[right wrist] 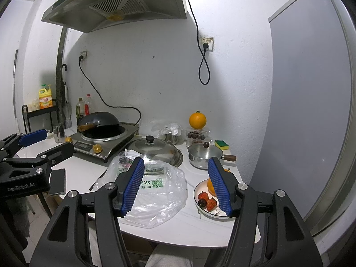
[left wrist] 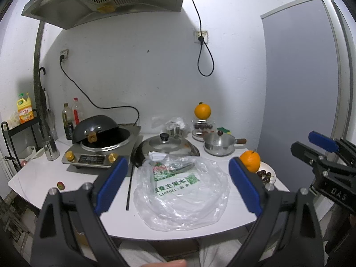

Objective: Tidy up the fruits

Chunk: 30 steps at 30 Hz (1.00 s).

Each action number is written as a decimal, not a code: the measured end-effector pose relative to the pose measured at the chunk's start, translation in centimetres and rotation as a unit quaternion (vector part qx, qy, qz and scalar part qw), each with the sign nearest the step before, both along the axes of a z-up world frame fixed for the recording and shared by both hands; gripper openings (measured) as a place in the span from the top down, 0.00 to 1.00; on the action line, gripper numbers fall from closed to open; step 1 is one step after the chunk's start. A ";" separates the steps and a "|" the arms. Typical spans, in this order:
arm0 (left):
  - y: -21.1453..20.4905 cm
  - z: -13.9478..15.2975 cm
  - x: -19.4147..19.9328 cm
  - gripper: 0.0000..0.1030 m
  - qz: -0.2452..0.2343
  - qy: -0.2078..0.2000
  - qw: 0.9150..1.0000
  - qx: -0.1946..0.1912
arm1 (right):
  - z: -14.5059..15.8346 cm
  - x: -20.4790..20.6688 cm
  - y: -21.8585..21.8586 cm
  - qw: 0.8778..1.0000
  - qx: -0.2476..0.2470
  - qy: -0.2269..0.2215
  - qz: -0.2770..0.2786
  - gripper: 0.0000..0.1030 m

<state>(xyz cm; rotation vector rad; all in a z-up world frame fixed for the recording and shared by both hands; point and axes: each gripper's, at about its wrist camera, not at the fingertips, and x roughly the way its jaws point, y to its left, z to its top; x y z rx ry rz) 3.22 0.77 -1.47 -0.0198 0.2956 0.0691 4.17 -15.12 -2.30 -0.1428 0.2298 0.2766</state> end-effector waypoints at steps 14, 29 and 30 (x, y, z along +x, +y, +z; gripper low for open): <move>-0.2 -0.1 0.0 0.09 -0.003 0.000 1.000 0.000 | 0.0 0.0 0.0 1.000 0.000 0.000 0.000 0.39; -0.4 -0.2 0.2 0.09 -0.005 0.001 1.000 0.000 | 0.0 0.1 0.0 1.000 0.000 0.001 0.000 0.39; -0.5 -0.2 0.3 0.09 -0.006 0.002 1.000 0.000 | 0.0 0.1 -0.1 1.000 0.000 0.002 0.000 0.39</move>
